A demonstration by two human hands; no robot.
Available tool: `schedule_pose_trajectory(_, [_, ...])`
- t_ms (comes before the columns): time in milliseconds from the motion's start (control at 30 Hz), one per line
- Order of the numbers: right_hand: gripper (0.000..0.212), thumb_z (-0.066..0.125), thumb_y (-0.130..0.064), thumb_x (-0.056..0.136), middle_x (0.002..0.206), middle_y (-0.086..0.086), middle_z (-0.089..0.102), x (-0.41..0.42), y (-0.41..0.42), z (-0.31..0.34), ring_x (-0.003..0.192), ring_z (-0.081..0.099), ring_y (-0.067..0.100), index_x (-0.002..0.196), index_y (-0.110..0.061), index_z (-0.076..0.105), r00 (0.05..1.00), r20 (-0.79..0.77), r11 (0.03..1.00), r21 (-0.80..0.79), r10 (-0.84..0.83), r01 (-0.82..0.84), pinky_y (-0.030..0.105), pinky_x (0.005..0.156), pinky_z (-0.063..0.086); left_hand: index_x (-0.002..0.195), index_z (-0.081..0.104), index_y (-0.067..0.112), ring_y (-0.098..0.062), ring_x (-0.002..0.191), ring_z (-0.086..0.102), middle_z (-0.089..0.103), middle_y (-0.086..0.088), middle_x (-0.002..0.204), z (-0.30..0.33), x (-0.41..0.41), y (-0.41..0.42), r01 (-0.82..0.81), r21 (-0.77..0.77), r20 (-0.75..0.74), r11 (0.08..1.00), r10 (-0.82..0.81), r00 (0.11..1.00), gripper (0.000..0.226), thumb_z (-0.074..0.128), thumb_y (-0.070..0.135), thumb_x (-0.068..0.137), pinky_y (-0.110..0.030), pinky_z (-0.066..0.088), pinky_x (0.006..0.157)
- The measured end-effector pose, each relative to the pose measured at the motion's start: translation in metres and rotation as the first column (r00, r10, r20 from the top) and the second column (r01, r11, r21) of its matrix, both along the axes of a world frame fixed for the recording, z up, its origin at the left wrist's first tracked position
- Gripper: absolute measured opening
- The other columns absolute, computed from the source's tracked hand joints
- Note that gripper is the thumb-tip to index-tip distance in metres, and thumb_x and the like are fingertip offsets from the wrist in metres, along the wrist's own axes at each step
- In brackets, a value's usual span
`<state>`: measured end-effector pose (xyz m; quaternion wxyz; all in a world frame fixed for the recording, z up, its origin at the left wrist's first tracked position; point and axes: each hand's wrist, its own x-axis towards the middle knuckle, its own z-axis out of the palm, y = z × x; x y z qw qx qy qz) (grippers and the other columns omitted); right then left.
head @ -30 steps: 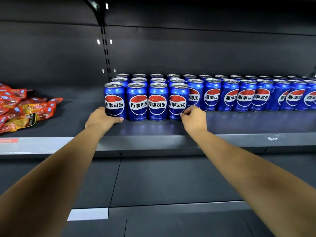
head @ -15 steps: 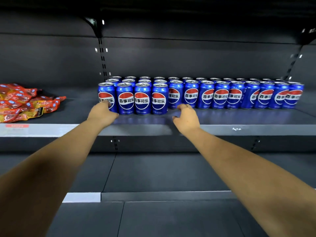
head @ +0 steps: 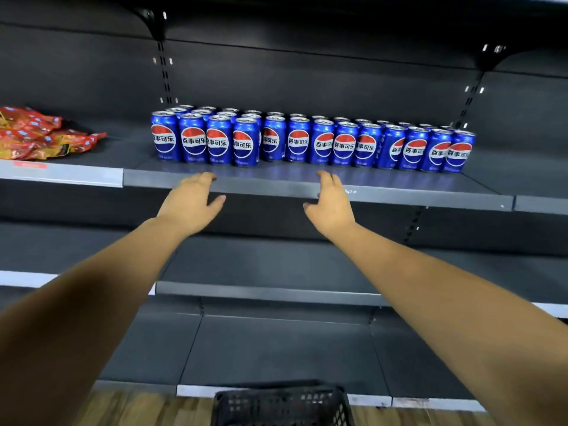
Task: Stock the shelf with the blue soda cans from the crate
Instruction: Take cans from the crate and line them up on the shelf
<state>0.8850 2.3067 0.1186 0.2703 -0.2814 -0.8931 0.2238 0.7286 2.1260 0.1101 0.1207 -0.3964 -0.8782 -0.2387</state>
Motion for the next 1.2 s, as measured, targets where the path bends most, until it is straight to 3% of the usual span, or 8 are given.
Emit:
schedule_pose_trajectory(167, [0.064, 0.058, -0.001, 0.086, 0.140, 0.009, 0.034, 0.052, -0.003, -0.020, 0.104, 0.054, 0.024, 0.143, -0.008, 0.030, 1.000, 0.021, 0.997, -0.083, 0.004, -0.002, 0.033, 0.082, 0.048, 0.138, 0.040, 0.003, -0.033, 0.121, 0.044, 0.050, -0.018, 0.129, -0.020, 0.047, -0.002, 0.014, -0.084, 0.014, 0.996, -0.012, 1.000, 0.050, 0.050, 0.028, 0.096, -0.045, 0.041, 0.096])
schedule_pose_trajectory(267, [0.067, 0.058, 0.000, 0.086, 0.139, 0.008, 0.034, 0.073, -0.008, -0.031, 0.091, 0.048, 0.015, 0.145, -0.009, 0.029, 1.000, 0.015, 0.991, -0.131, 0.006, -0.004, 0.025, 0.076, 0.044, 0.138, 0.039, 0.003, -0.033, 0.120, 0.044, 0.050, -0.017, 0.130, -0.034, 0.067, -0.002, 0.035, -0.095, 0.026, 0.995, -0.033, 0.999, 0.050, 0.049, 0.028, 0.096, -0.046, 0.041, 0.096])
schedule_pose_trajectory(400, [0.067, 0.056, 0.001, 0.086, 0.139, 0.006, 0.034, 0.086, -0.017, -0.041, 0.088, 0.046, 0.011, 0.146, -0.010, 0.028, 1.000, 0.029, 0.988, -0.152, 0.012, -0.007, 0.019, 0.076, 0.039, 0.138, 0.039, 0.004, -0.031, 0.124, 0.042, 0.049, -0.016, 0.133, -0.051, 0.083, -0.004, 0.083, -0.161, 0.069, 0.984, -0.073, 0.995, 0.049, 0.048, 0.028, 0.097, -0.044, 0.039, 0.100])
schedule_pose_trajectory(833, [0.065, 0.055, -0.003, 0.088, 0.140, 0.008, 0.034, 0.062, -0.057, -0.066, 0.116, 0.050, 0.028, 0.146, -0.011, 0.027, 0.982, 0.189, 0.994, -0.108, 0.010, 0.011, 0.036, 0.093, 0.046, 0.143, 0.033, 0.010, -0.026, 0.133, 0.035, 0.041, -0.009, 0.144, -0.071, 0.072, -0.028, 0.154, -0.315, 0.132, 0.937, -0.117, 0.984, 0.051, 0.044, 0.032, 0.098, -0.039, 0.036, 0.104])
schedule_pose_trajectory(933, [0.064, 0.054, -0.004, 0.089, 0.140, 0.008, 0.035, 0.057, -0.068, -0.080, 0.116, 0.048, 0.027, 0.146, -0.010, 0.026, 0.972, 0.235, 0.995, -0.092, -0.006, 0.028, 0.033, 0.092, 0.045, 0.143, 0.032, 0.010, -0.026, 0.133, 0.035, 0.040, -0.008, 0.145, -0.080, 0.065, -0.033, 0.166, -0.323, 0.149, 0.932, -0.123, 0.981, 0.051, 0.043, 0.033, 0.099, -0.039, 0.035, 0.104])
schedule_pose_trajectory(1200, [0.059, 0.053, -0.001, 0.088, 0.141, 0.007, 0.037, 0.051, -0.078, -0.125, 0.109, 0.054, 0.024, 0.143, -0.010, 0.033, 0.972, 0.227, 0.963, -0.244, -0.059, 0.116, 0.028, 0.082, 0.047, 0.138, 0.040, 0.008, -0.028, 0.128, 0.041, 0.047, -0.011, 0.138, -0.139, 0.065, -0.037, 0.216, -0.302, 0.306, 0.929, -0.121, 0.944, 0.047, 0.046, 0.031, 0.097, -0.038, 0.036, 0.104])
